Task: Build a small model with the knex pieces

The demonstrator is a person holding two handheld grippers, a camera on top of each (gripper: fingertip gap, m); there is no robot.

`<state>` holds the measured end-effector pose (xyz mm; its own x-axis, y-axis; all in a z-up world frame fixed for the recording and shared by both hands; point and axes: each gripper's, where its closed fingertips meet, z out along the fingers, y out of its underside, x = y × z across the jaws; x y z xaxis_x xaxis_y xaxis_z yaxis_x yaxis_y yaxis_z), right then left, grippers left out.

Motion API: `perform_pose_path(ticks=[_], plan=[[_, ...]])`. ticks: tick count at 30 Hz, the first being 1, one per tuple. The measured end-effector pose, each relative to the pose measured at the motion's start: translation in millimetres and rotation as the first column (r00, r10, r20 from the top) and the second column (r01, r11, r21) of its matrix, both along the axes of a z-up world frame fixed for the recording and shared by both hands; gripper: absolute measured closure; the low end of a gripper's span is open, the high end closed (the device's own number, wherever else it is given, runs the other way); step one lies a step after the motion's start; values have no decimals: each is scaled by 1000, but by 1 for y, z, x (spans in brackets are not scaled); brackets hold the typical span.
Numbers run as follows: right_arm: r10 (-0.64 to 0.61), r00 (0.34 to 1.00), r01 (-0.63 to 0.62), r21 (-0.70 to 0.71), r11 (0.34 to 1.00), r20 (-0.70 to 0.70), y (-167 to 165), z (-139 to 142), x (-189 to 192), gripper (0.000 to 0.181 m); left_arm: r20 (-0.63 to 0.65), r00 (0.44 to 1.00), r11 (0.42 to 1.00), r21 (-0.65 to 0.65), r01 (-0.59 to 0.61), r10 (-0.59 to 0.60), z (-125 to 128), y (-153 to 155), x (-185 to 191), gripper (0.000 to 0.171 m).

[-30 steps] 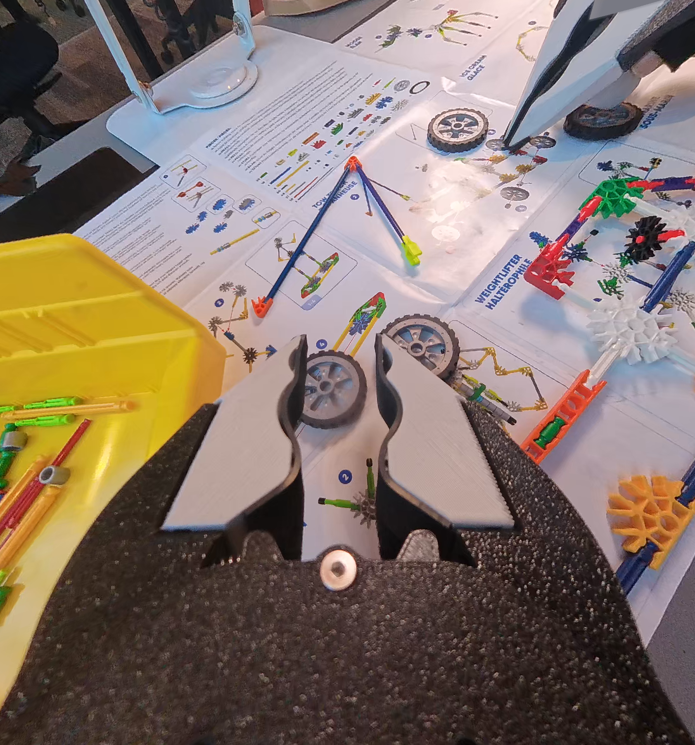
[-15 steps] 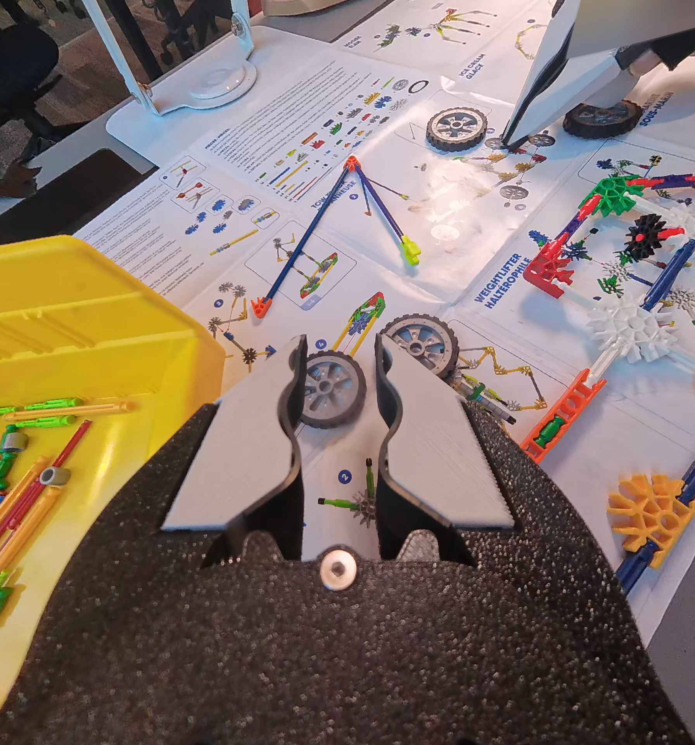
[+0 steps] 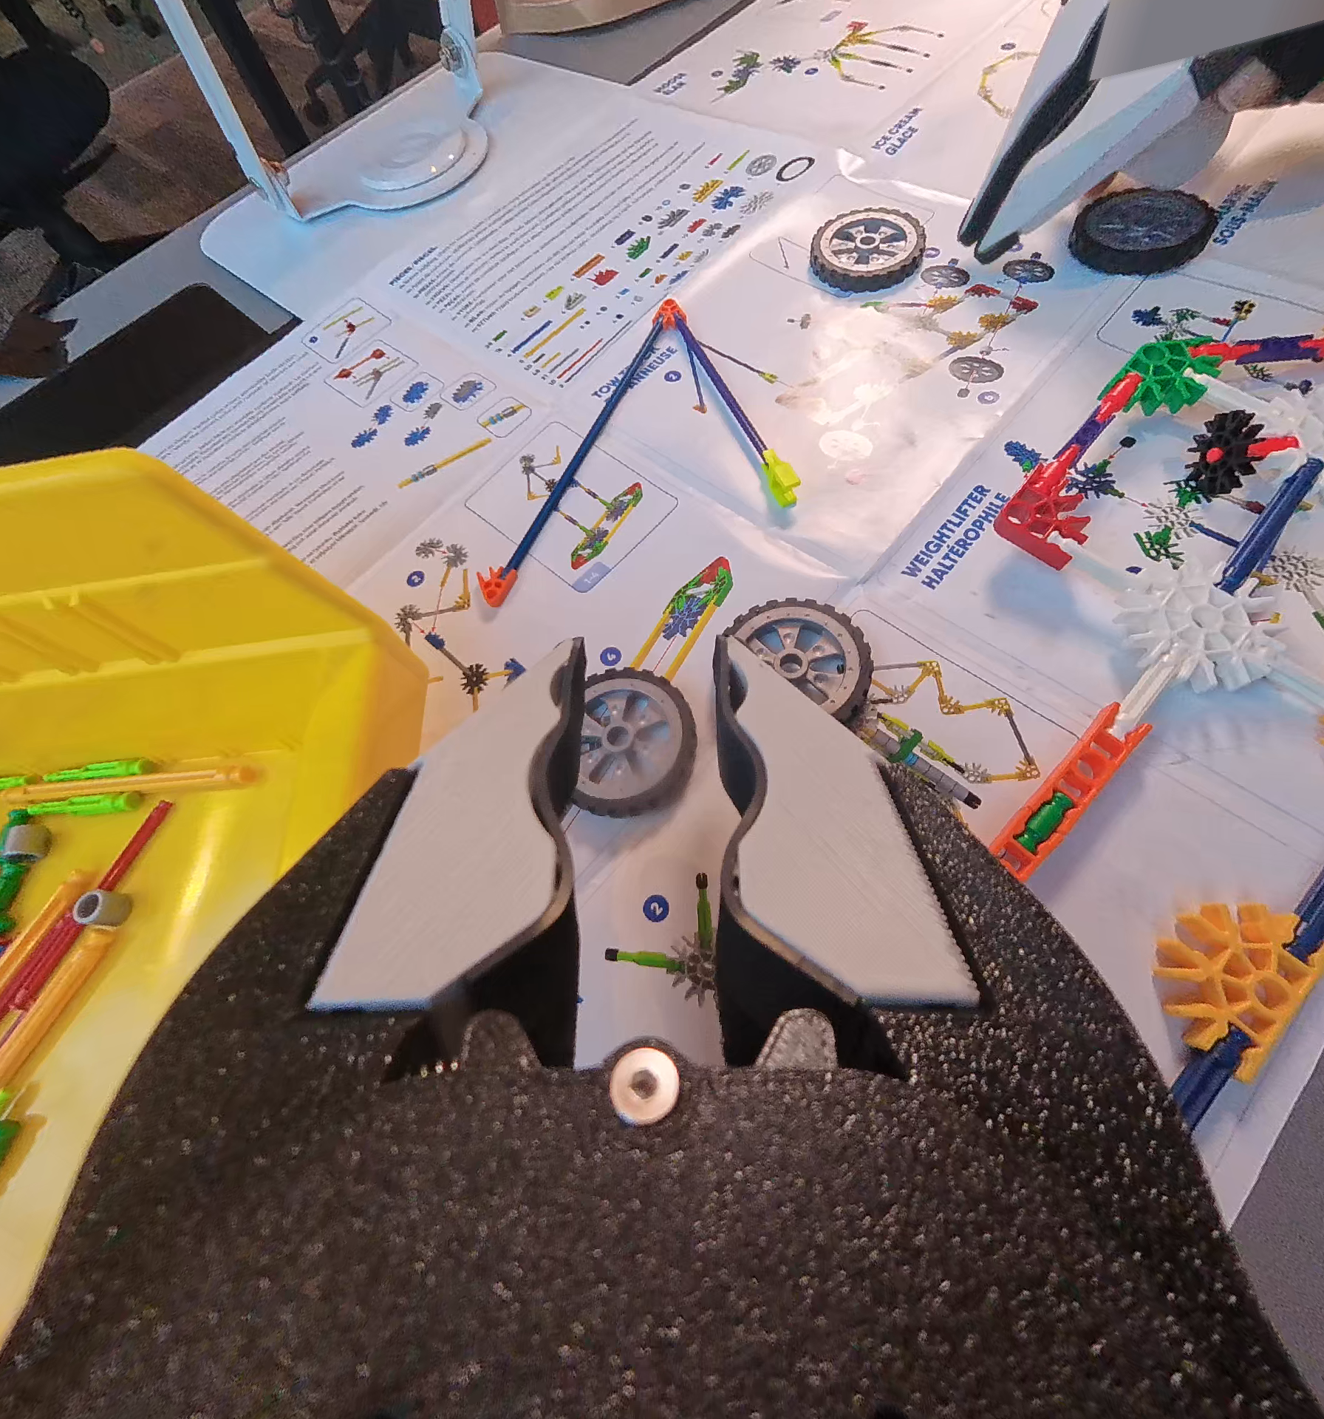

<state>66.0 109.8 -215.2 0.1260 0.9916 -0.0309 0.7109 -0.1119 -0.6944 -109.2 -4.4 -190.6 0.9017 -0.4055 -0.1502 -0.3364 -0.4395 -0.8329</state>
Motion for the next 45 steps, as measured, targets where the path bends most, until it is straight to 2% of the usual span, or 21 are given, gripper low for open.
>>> perform_pose_path(ticks=[6, 31, 45], plan=[[-44, 998, 41, -43, 998, -55, 7, 8, 7, 174, 4, 1000, 1000, -1, 1, -1, 0, 0, 0, 140], [-9, 1000, 9, -3, 1000, -18, 1, 0, 6, 173, -15, 1000, 1000, -4, 15, -15, -2, -1, 3, 141], [14, 1000, -16, 65, 998, 22, -4, -4, -9, 181, -28, 999, 1000, -11, 20, -21, -4, -1, 4, 141]])
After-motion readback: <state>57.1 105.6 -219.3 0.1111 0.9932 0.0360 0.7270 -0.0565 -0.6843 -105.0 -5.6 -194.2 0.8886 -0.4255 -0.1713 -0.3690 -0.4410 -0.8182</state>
